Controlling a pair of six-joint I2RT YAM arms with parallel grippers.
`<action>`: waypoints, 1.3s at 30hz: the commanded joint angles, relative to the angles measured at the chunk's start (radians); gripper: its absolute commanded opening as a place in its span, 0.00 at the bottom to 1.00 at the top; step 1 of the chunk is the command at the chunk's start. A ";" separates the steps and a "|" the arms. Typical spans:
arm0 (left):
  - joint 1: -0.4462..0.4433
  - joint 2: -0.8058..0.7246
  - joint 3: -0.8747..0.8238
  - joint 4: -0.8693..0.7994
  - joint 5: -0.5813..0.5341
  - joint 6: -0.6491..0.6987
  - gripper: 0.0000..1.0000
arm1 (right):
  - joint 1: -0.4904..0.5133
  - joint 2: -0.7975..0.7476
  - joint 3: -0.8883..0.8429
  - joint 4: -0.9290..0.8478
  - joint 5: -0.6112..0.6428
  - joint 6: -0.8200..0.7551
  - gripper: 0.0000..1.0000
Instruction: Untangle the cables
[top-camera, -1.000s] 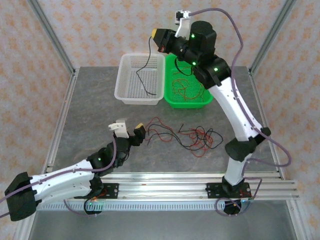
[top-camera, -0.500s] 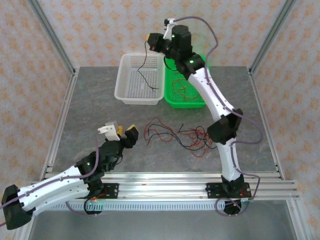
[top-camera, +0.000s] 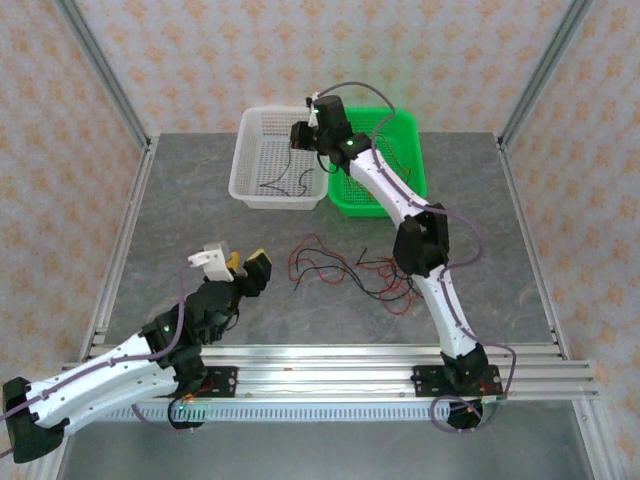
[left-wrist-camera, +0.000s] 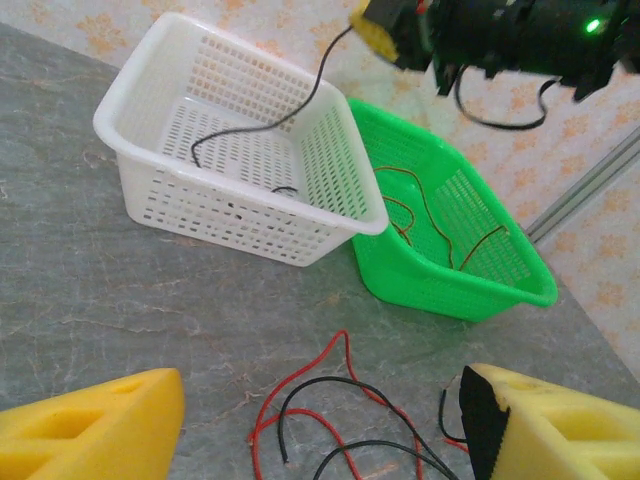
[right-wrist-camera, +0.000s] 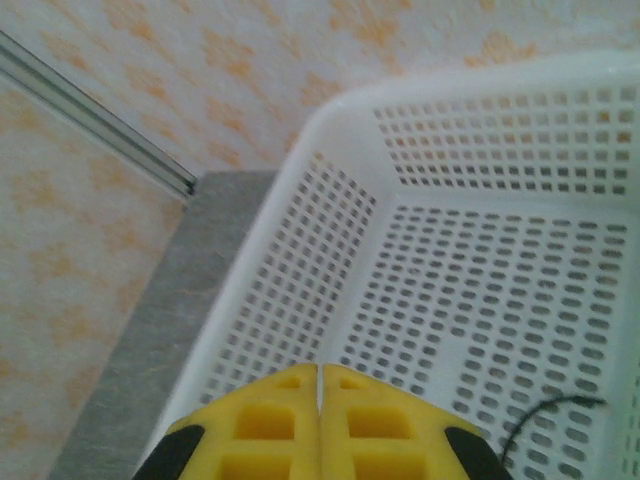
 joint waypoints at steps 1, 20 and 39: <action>0.000 -0.012 0.047 -0.059 -0.033 -0.016 0.74 | 0.020 0.022 -0.004 -0.033 0.065 -0.068 0.00; 0.000 0.023 0.133 -0.180 -0.014 -0.095 0.74 | 0.091 0.068 -0.016 -0.097 0.344 -0.208 0.43; 0.000 0.158 0.193 -0.252 0.029 -0.171 0.74 | 0.120 -0.010 -0.047 -0.145 0.518 -0.238 0.83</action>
